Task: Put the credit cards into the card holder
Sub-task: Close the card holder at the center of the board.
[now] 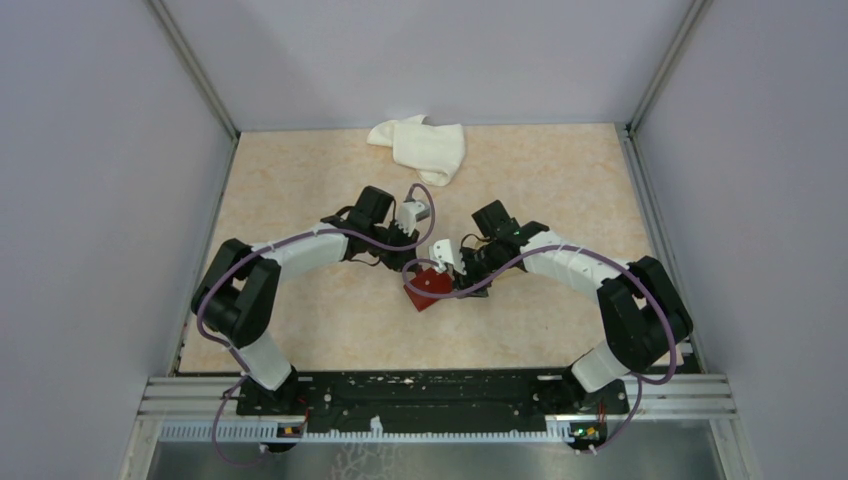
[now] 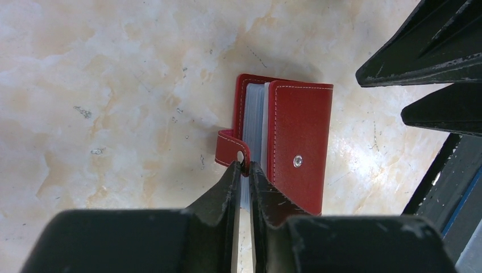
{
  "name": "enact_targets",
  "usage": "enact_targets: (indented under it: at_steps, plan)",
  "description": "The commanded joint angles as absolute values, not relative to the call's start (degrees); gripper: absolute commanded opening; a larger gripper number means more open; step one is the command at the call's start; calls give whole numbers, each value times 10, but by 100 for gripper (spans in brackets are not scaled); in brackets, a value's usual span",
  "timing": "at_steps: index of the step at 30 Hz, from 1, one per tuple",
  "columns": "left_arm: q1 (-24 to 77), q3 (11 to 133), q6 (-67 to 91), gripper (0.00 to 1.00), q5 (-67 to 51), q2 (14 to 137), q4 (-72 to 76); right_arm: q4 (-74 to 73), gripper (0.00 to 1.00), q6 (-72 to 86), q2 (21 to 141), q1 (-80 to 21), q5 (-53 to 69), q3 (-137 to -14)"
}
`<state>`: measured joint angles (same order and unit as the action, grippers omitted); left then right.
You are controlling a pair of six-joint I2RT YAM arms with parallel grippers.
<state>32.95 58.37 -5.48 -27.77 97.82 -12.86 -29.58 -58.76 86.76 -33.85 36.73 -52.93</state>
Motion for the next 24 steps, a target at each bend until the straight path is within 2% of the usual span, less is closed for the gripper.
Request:
enact_targets:
  at_steps: [1, 4, 5, 9, 14, 17, 22, 24]
  plan:
    - [326, 605, -67, 12, -299, 974, -132, -289, 55, -588, 861, -337, 374, -545]
    - [324, 607, -68, 1, -304, 977, -134, -286, 55, -588, 861, -336, 371, -543]
    - [324, 607, -69, 0, -305, 978, -134, -283, 55, -588, 861, -337, 368, -541]
    - [325, 606, -78, 0, -311, 980, -134, -258, 55, -623, 849, -337, 371, -522]
    - [325, 596, -100, 0, -316, 974, -133, -221, 57, -788, 828, -337, 410, -483]
    - [326, 584, -109, 0, -324, 962, -122, -235, 57, -826, 854, -341, 417, -508]
    - [335, 578, -123, 0, -328, 954, -119, -225, 52, -822, 893, -348, 424, -532]
    - [338, 576, -127, 0, -325, 951, -121, -210, 46, -799, 901, -355, 423, -536]
